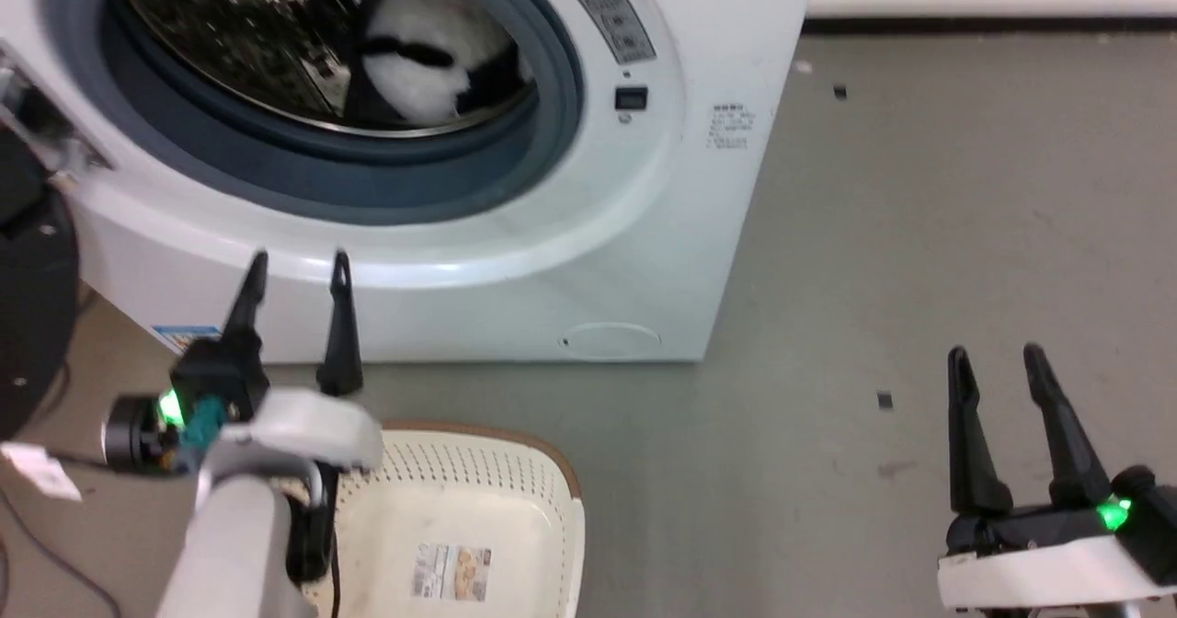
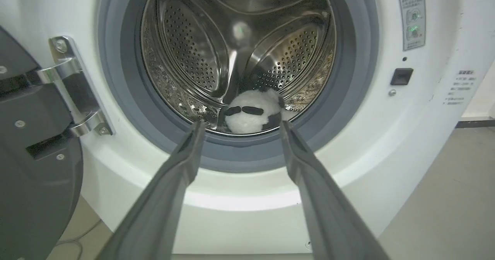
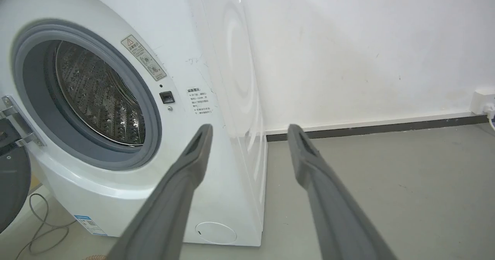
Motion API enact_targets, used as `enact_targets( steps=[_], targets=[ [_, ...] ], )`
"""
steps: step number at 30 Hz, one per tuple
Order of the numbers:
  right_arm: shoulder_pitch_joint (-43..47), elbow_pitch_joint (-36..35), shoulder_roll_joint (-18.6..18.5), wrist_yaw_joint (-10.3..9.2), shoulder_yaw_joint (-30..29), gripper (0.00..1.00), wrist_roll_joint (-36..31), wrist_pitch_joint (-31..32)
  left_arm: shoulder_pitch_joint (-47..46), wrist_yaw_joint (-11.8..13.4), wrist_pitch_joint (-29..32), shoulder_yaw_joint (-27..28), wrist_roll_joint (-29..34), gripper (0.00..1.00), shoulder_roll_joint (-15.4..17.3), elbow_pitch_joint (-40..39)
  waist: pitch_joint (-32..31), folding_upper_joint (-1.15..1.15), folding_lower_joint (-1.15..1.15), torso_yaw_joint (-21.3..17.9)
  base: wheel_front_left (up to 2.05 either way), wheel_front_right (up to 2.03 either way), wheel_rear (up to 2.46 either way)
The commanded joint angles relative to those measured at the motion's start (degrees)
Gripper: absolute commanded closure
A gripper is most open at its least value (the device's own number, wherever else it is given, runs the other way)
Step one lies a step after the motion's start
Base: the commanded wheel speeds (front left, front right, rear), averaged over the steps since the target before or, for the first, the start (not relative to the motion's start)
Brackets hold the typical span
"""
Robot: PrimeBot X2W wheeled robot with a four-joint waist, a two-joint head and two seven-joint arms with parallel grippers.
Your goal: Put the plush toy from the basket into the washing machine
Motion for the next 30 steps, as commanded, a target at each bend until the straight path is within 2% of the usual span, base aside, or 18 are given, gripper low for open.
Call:
enact_targets(
  steps=[1, 9, 18, 19, 30],
  targets=[
    [1.55, 0.23, -0.03, 0.03, 0.11, 0.00, -0.61, -0.24, 2.95, -0.52, -0.30, 0.31, 0.89, 0.00, -0.62, -1.48, -4.21, 0.00, 0.01, 1.90, 0.00, 0.00, 0.00],
    [6.94, 1.34, -0.03, 0.03, 0.30, 0.00, -0.66, -0.24, 15.05, -1.41, -0.30, 1.57, 3.79, 0.00, -1.87, -5.14, -11.52, 0.00, 0.01, 2.59, 0.00, 0.00, 0.00],
    [9.41, 1.80, -0.03, 0.03, 0.06, 0.00, -0.34, -0.24, 20.43, -2.79, -0.30, 2.72, 5.01, 0.00, -2.94, -6.60, -14.34, 0.00, 0.01, 2.15, 0.00, 0.00, 0.00],
    [8.78, 1.68, 0.00, 0.00, 0.06, 1.00, -0.66, 0.01, 19.97, -2.58, 0.01, 2.65, 4.71, 1.00, -2.87, -6.35, -14.31, 0.00, 0.01, 2.20, 0.00, 0.00, 0.00],
    [8.16, 1.88, 0.00, -0.01, 0.18, 1.00, -1.55, 1.03, 20.03, -2.65, 1.06, 2.75, 5.11, 1.00, -3.20, -7.13, -14.21, 0.00, 0.01, 2.04, 0.00, 0.00, 0.00]
  ],
)
